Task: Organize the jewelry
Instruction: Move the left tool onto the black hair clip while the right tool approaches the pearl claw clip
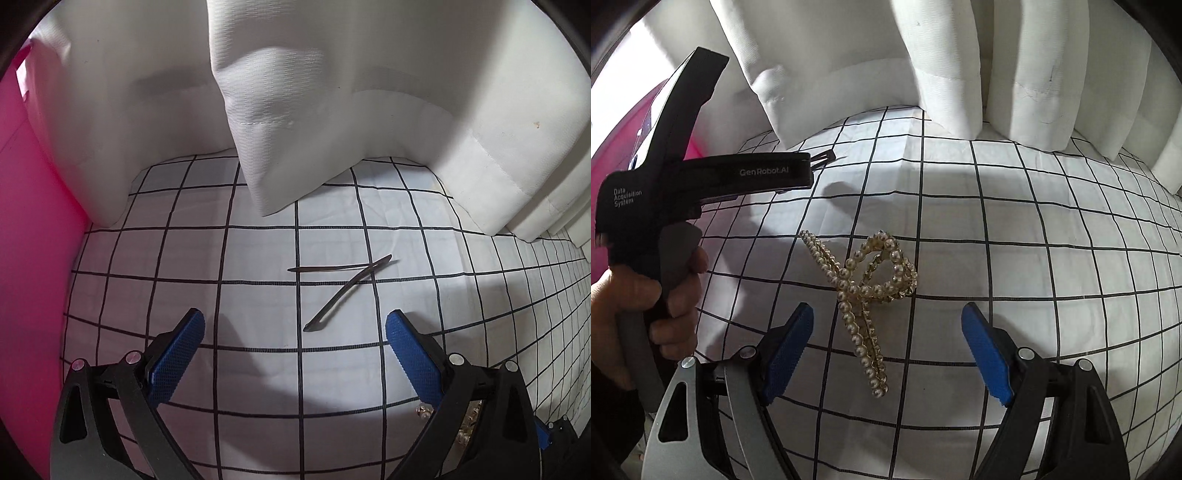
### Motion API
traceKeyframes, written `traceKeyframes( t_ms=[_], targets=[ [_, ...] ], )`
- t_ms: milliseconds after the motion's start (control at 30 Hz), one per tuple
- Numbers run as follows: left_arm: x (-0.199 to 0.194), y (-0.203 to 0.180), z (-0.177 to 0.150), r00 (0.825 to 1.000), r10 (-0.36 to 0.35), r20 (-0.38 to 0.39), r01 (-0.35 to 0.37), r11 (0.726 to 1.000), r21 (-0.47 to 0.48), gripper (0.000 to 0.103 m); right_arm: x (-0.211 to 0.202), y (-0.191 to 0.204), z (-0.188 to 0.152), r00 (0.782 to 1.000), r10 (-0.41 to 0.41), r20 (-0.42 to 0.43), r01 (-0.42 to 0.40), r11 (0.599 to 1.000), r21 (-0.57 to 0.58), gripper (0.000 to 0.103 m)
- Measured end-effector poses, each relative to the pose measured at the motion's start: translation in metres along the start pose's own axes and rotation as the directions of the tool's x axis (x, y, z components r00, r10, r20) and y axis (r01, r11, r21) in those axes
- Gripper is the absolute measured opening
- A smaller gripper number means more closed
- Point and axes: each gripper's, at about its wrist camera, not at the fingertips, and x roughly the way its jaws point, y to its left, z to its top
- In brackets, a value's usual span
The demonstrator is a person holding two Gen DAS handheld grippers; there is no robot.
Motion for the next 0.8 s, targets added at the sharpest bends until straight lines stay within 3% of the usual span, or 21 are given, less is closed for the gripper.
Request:
traceKeyframes(
  t_ms=[533,800],
  targets=[
    [0.020,-0.012,0.008,0.999,0.020,0.041,-0.021,0.999,0.040,0.098,0.022,0.020,0.006,0.994,-0.094,0.046,0.099,0.989,-0.107,0.080],
    [0.023,-0.016,0.012,0.997,0.022,0.070,-0.025,0.999,0.045,0.097,0.027,0.027,0.005,0.991,-0.102,0.092,0.113,0.985,-0.127,0.081]
  ],
)
